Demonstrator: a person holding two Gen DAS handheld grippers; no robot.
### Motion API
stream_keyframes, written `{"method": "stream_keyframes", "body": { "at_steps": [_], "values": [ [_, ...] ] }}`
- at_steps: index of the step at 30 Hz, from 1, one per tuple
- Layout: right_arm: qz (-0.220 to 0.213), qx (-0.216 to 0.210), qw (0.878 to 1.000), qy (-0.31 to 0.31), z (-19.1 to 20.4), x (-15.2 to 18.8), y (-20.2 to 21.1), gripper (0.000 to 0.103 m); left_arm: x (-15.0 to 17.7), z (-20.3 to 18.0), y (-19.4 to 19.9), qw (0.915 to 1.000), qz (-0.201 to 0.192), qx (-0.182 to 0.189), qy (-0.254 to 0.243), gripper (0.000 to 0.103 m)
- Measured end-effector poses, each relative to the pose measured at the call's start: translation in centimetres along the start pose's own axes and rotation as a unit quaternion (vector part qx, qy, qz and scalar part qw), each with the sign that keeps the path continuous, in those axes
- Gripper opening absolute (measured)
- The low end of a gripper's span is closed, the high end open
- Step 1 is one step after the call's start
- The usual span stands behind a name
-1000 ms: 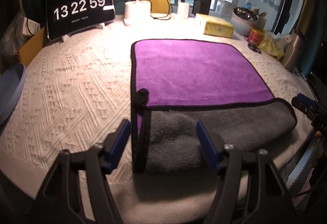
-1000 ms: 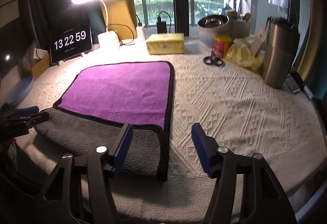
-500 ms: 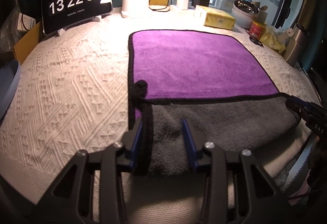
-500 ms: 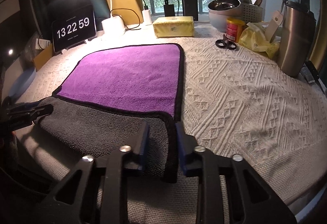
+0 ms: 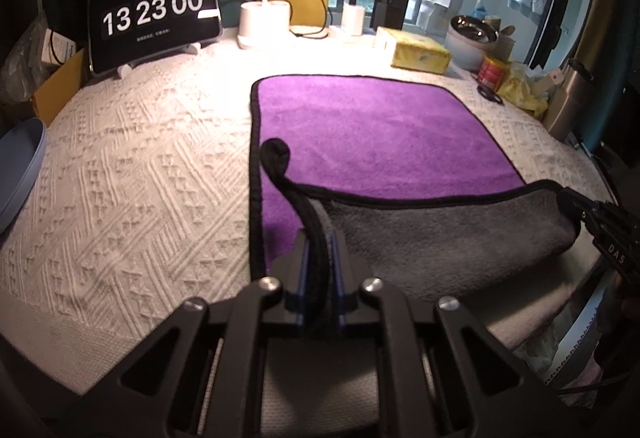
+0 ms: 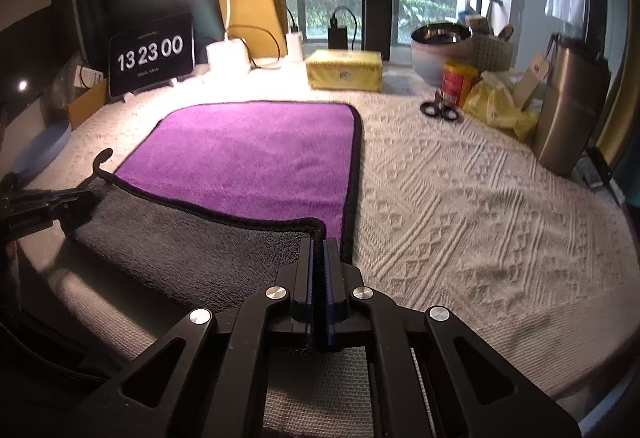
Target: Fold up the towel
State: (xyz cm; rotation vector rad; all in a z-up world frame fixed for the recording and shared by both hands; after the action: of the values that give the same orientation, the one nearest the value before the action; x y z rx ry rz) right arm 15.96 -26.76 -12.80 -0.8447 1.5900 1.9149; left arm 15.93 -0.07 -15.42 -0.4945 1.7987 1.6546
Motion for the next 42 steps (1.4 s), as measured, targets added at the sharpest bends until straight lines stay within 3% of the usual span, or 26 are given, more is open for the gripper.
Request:
{"method": "stream_keyframes", "body": {
  "at_steps": [18, 42],
  "values": [
    [-0.076, -0.004, 0.997, 0.017, 1.6, -4.4, 3.5, 0.005, -3.2, 1.2, 3.3, 0.9982, -0.060, -0.002, 0.007, 0.008],
    [-0.104, -0.023, 0.994, 0.029, 2.1, -10.1, -0.7, 0.005, -9.2, 2.8, 1.0, 0.9956, -0.091, -0.016, 0.012, 0.008]
  ]
}}
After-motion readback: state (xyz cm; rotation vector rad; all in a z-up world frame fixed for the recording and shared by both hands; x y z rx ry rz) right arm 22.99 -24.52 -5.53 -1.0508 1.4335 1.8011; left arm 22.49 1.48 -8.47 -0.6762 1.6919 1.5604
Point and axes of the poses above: each gripper's, at about its wrist camera, not at the fingertips, and y roughly against the way its jaws point, z to its left, x to its underside, the point moved 3 cm from there along -y, roughly the way its jaws point, and after that the axes turned 10 degrees about -y, right-handed, at the moved point
